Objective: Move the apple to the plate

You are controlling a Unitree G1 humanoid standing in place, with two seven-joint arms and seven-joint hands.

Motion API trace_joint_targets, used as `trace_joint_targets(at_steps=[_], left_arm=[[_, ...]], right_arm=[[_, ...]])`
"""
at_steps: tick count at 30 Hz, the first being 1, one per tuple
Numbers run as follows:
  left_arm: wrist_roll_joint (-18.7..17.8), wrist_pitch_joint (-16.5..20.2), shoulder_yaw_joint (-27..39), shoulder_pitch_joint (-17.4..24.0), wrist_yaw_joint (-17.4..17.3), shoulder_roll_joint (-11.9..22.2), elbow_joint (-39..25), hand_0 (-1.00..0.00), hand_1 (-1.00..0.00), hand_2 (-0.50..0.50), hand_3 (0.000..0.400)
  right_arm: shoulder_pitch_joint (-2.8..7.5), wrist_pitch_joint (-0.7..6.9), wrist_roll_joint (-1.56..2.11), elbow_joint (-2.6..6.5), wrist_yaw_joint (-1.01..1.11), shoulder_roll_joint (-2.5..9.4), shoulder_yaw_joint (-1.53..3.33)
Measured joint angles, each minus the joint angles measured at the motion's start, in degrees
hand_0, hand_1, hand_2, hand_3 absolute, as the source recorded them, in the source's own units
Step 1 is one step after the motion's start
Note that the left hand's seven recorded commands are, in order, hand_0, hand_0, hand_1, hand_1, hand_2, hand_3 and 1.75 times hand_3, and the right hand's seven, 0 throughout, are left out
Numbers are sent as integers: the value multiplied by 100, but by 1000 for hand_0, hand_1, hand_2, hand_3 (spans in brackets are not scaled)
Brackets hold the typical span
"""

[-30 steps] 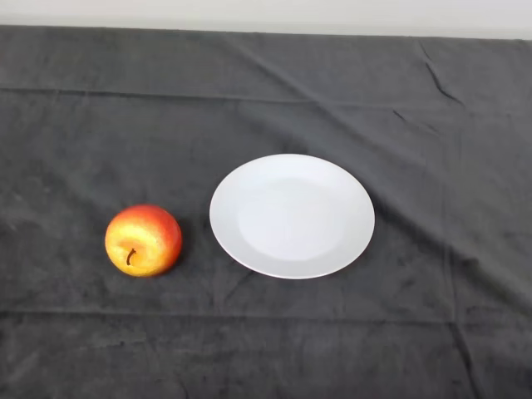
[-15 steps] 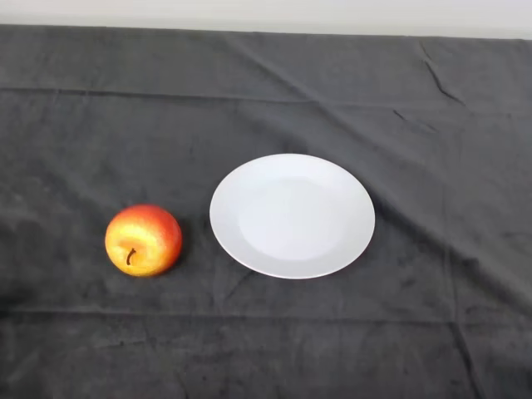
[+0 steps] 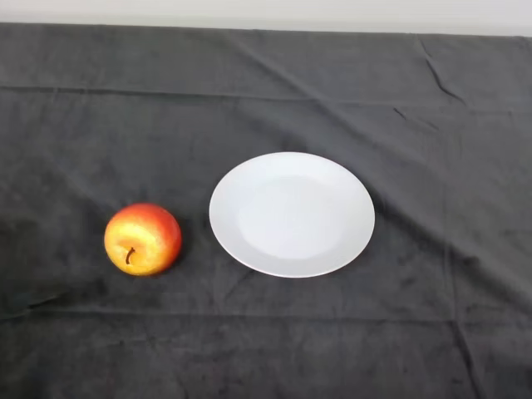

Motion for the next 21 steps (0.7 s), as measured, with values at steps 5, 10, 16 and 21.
trace_joint_targets(at_steps=[5,10,16,21], left_arm=[[197,162,-234,-32,75,-80,1,0,0,0,0],[296,319,-659,-168,143,-122,48,0,0,0,0],[419,416,-915,-640,145,-156,347,0,0,0,0],[435,452,-1094,-1042,148,-199,825,0,0,0,0]], right_arm=[[0,7,0,-33,0,-21,-1],[1,11,0,-53,0,-26,0],[1,17,1,-77,2,-28,-5],[1,62,2,-84,3,-29,-13]])
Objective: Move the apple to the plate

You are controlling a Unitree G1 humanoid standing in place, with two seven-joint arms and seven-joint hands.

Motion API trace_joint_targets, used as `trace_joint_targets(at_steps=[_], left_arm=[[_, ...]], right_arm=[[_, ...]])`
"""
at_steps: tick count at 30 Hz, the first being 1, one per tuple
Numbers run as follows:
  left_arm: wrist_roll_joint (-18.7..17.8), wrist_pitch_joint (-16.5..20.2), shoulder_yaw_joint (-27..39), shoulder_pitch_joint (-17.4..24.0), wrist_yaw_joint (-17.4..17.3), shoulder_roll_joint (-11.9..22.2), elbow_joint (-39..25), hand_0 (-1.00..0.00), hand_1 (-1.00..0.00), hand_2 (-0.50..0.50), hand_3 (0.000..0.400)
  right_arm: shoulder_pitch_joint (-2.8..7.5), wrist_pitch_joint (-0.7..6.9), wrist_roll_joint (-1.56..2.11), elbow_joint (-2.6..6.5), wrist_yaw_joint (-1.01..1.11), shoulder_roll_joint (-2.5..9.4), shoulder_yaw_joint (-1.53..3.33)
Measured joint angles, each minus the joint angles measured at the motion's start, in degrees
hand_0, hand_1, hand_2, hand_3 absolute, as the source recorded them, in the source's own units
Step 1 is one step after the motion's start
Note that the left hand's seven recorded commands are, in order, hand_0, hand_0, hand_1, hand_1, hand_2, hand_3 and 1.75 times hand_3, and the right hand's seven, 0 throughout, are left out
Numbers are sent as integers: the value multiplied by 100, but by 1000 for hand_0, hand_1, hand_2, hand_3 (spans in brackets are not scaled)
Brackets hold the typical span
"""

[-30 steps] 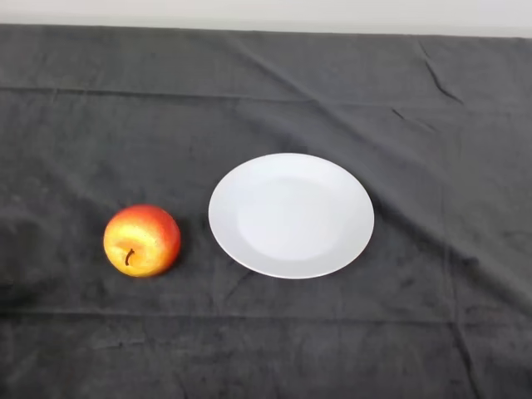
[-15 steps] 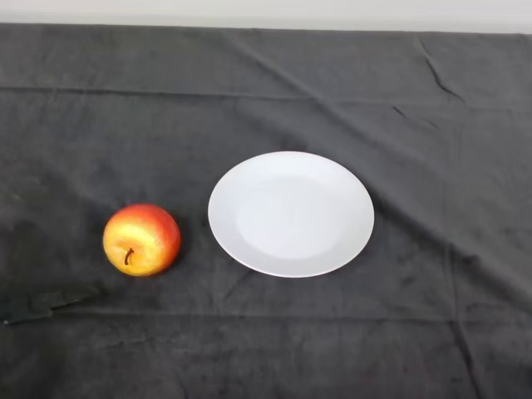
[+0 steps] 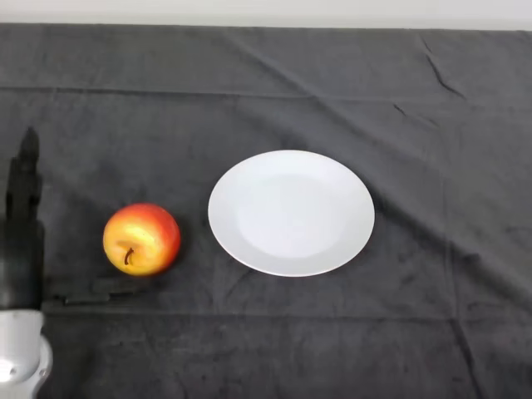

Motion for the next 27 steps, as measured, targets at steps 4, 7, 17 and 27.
trace_joint_targets(at_steps=[4,7,17,27], left_arm=[[-1,4,-67,-187,0,-22,466,0,0,0,0],[0,4,-217,-250,0,-42,756,0,0,0,0],[-2,12,-444,-705,25,-157,1277,-82,0,-41,33],[-10,-4,-453,-834,25,-160,1414,-82,0,-41,33]], right_arm=[[0,5,4,-1,1,0,-7],[1,12,4,-1,1,-1,-12],[0,42,5,-1,4,-2,-44],[0,42,5,-1,8,-2,-45]])
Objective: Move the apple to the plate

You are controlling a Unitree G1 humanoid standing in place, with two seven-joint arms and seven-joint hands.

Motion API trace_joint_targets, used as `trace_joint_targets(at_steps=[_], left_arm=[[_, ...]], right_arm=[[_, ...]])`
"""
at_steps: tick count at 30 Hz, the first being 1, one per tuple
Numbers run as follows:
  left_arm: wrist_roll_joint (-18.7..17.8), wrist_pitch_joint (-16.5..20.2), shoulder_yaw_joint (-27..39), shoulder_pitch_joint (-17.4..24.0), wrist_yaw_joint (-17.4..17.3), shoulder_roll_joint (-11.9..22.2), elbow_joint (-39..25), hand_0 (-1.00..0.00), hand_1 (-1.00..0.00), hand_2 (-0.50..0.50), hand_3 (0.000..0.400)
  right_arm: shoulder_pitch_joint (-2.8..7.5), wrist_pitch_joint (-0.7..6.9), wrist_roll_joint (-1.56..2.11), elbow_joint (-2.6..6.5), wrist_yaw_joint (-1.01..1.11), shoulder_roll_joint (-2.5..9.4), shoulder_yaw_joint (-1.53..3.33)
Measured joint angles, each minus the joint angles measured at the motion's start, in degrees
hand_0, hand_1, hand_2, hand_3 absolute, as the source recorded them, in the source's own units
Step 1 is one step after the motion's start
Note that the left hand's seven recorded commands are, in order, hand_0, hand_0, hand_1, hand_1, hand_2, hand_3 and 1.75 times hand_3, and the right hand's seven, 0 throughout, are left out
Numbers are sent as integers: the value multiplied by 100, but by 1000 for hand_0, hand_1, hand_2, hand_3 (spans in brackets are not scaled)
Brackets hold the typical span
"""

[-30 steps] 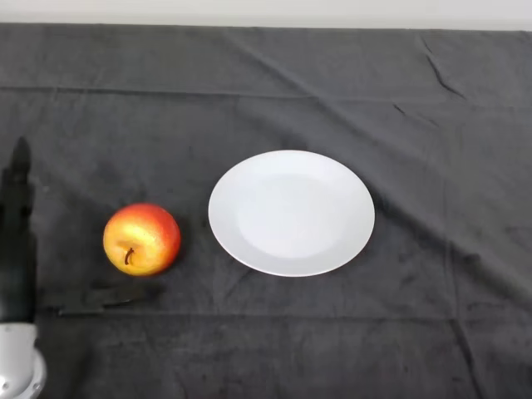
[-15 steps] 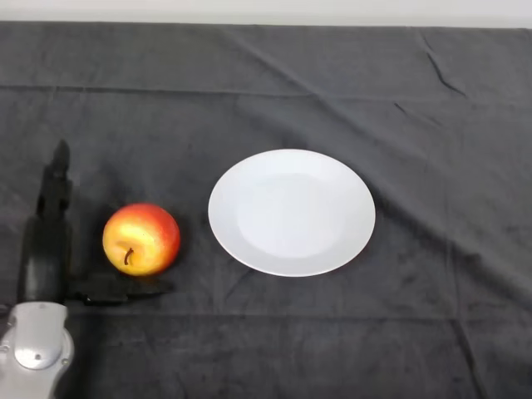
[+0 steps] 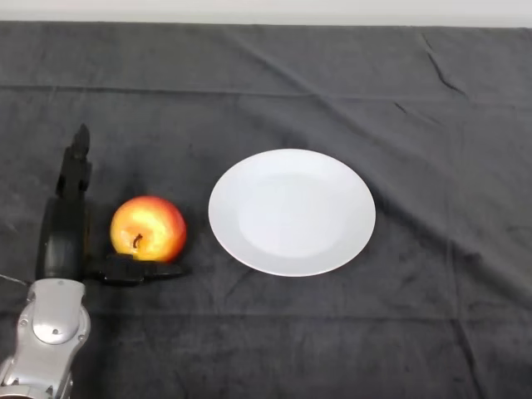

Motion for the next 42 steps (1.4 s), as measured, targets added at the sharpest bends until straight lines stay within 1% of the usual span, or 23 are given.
trace_joint_targets(at_steps=[5,6,9,14,18,23,28,30,36,39,42], left_arm=[[-9,-22,-15,0,0,0,96,-82,0,-41,33],[-8,-30,-52,-8,13,-6,94,-1000,-1000,0,400],[-3,-30,-216,-10,66,-3,89,-1000,-1000,0,400],[11,-32,-250,-10,77,-7,45,-1000,-1000,0,400],[49,-60,-309,-10,180,-6,41,-1000,-1000,0,400],[104,-89,-415,-10,184,-4,28,-1000,-1000,0,400],[101,-49,-413,-9,171,9,-278,-1000,-1000,0,400],[87,35,-408,-8,140,28,-497,-1000,-1000,0,400],[3,455,-367,-9,-83,185,-1268,-1000,-1000,0,400],[1,671,-353,-8,-87,260,-1553,-1000,-1000,0,400],[13,846,-351,-8,-63,257,-1782,-1000,-1000,0,400]], right_arm=[[0,0,0,0,0,0,0],[0,2,-1,2,0,-2,0],[0,1,-1,1,0,-2,0],[0,0,0,1,0,-2,0],[0,0,0,1,0,-2,0],[0,0,0,1,0,-2,0],[0,0,0,1,0,-2,0],[0,0,0,1,0,-2,0],[-1,0,0,0,0,-2,-1],[0,1,0,0,1,-2,-2],[0,1,0,0,0,-2,-2]])
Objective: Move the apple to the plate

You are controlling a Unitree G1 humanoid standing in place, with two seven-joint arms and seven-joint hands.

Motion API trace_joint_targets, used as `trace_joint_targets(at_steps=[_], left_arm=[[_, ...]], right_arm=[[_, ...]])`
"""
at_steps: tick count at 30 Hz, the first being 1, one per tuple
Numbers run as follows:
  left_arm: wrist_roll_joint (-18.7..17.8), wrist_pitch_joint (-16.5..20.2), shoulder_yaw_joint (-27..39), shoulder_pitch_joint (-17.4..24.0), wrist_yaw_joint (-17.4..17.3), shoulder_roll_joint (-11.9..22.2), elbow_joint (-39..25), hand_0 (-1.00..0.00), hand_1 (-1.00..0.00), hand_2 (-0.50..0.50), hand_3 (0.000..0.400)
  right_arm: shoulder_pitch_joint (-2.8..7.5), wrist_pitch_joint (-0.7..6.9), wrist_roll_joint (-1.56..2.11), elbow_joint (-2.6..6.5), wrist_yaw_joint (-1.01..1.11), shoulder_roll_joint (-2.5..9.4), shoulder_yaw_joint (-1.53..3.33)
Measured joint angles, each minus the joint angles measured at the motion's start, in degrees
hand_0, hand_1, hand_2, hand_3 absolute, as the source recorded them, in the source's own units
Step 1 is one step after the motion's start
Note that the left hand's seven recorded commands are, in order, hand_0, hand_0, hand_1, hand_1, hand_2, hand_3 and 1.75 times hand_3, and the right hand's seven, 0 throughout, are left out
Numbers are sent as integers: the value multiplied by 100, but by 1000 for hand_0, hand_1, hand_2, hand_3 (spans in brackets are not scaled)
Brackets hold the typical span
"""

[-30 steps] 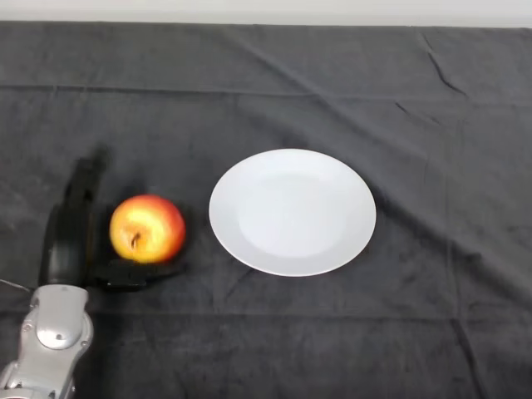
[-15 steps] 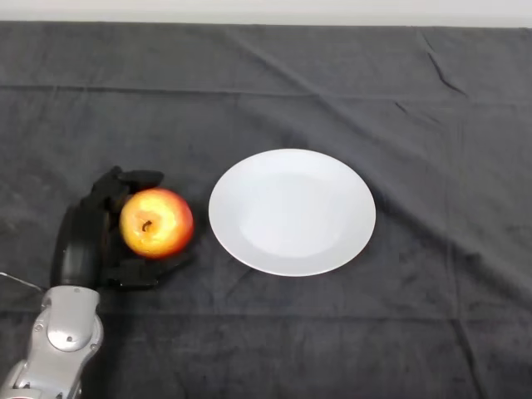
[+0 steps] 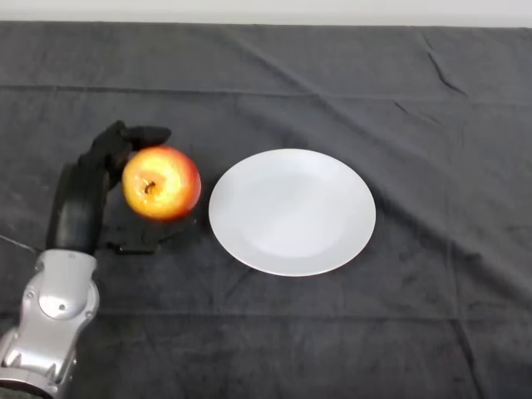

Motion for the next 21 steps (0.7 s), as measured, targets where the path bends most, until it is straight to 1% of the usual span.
trace_joint_targets(at_steps=[5,10,16,21], left_arm=[[145,133,-18,-2,231,-52,-202,-1000,-1000,0,400],[302,254,-123,-4,447,-282,-203,-1000,-1000,0,400],[408,338,-676,-82,660,-558,-197,-1000,-1000,0,400],[421,433,-1164,-371,770,-705,-166,-1000,-1000,0,400]], right_arm=[[0,0,3,-1,1,0,-1],[0,3,3,-1,1,-1,-2],[0,3,6,-4,3,-2,-9],[-1,4,8,-9,4,-4,-19]])
